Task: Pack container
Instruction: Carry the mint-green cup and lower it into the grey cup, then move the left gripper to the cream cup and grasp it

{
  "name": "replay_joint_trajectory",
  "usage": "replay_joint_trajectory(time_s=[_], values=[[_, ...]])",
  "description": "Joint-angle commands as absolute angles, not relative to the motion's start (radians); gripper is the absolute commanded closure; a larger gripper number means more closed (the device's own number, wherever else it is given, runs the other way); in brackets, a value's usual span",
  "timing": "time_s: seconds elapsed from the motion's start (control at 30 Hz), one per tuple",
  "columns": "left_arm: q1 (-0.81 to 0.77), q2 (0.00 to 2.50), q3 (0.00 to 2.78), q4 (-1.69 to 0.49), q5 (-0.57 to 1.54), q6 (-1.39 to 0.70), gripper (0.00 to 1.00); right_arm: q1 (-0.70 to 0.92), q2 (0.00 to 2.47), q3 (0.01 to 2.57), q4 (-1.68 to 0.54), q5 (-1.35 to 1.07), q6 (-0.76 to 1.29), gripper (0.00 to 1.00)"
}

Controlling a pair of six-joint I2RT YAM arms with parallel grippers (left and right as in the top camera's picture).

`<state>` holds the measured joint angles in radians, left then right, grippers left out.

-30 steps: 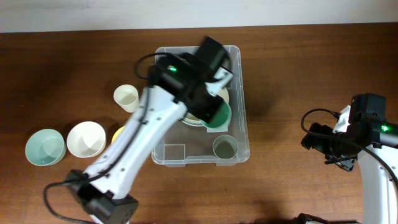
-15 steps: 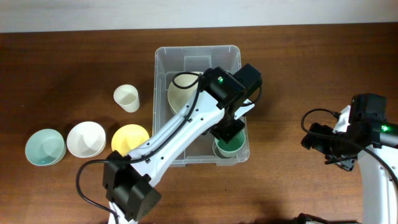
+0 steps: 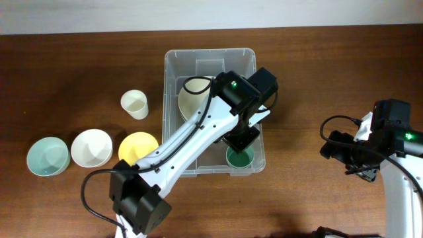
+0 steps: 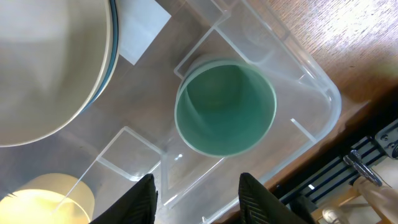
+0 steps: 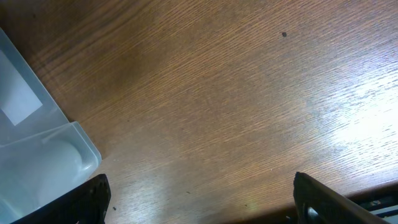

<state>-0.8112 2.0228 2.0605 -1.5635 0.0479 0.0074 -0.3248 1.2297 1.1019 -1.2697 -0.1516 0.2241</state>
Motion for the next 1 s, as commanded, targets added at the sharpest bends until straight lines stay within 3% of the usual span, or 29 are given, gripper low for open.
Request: replay_joint_trajectory(time_s=[0.0,0.17,0.43,0.63,0.73,0.97], values=[[-0.799,2.014,2.062,-1.569,0.002,0.015,0.56,-0.32,1.232,1.097,-1.268,-0.147,0.213,0.1],[-0.684,1.908,2.07,-1.576,-0.096,-0.023,0.55,-0.32,1.232,1.097,-1.271,-0.146,0.213,0.1],[-0.316,1.611,2.066,-1.688,-0.081,-0.142,0.51,-0.32,1.232,1.097,-1.271,-0.147,0.213,0.1],[-0.112,1.321,1.77,-1.678,-0.052,-0.142,0.48,-0.32,1.232,1.097,-1.283,-0.147,0.213,0.1],[-0.017,1.23,1.594,-1.602,-0.079,-0.142,0.37,-0.32,1.232,1.097,-1.287,-0.147,0.213,0.1],[0.128,1.329,1.419,-1.254,-0.028,-0.141,0.31,-0.32,1.232,1.097,-1.287,-0.147,0.213,0.1]])
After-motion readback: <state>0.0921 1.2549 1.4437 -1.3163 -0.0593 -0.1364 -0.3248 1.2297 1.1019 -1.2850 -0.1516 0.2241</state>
